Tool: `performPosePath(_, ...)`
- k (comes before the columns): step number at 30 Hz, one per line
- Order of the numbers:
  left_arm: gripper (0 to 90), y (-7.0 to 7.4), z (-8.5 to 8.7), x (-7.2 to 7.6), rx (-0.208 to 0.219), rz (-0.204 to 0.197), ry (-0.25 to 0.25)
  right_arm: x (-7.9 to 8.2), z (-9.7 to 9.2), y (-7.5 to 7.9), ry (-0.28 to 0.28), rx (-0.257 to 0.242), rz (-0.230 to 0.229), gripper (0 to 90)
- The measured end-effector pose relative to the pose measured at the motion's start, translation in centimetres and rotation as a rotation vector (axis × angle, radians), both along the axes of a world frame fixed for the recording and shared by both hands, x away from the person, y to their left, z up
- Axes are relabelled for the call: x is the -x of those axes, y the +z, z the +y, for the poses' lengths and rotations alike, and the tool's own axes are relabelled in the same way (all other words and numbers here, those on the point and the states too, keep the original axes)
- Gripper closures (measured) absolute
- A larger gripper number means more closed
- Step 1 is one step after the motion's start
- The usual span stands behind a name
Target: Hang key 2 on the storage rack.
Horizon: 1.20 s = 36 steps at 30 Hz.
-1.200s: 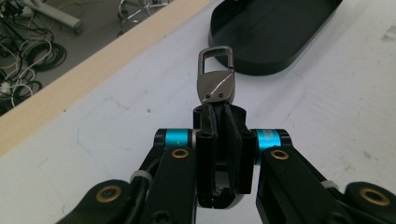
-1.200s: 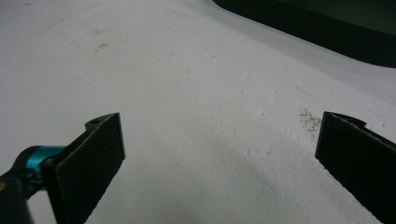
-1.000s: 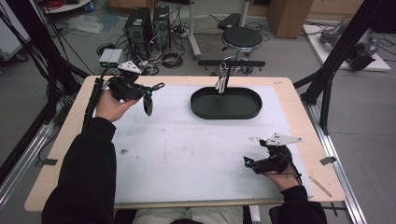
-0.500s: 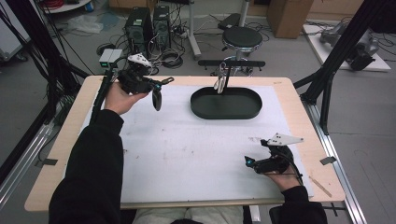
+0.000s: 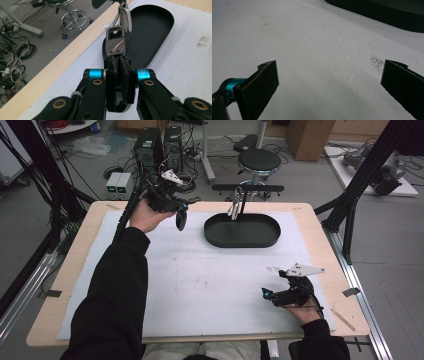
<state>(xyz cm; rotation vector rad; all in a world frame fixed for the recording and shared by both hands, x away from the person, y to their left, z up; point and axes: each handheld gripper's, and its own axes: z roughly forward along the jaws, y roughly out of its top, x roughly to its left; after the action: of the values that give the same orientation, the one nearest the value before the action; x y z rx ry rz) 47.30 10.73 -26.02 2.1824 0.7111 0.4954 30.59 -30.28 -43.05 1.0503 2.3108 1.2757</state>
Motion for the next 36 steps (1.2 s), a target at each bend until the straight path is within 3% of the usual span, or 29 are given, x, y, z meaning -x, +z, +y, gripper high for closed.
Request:
performPosePath(5,83.9,0.3,-1.5,-0.3,-0.011,-0.013,-0.018,0.0,0.0,-0.1,0.0,0.003,0.003,0.7)
performPosePath(10,84.0,-0.4,-2.6,-0.6,-0.047,-0.007,-0.018,0.2,0.0,0.0,0.005,0.007,-0.01,0.7)
performPosePath(22,84.1,0.1,-5.5,-1.4,-0.033,-0.058,-0.02,0.0,0.0,0.0,0.011,-0.007,-0.008,0.7)
performPosePath(32,84.1,0.1,-7.9,-2.6,-0.096,-0.073,0.013,-0.1,0.2,0.1,0.03,-0.027,-0.009,0.7)
performPosePath(36,84.1,-0.6,-8.4,-3.2,-0.127,-0.059,0.041,0.0,0.3,0.1,0.031,-0.031,-0.005,0.7)
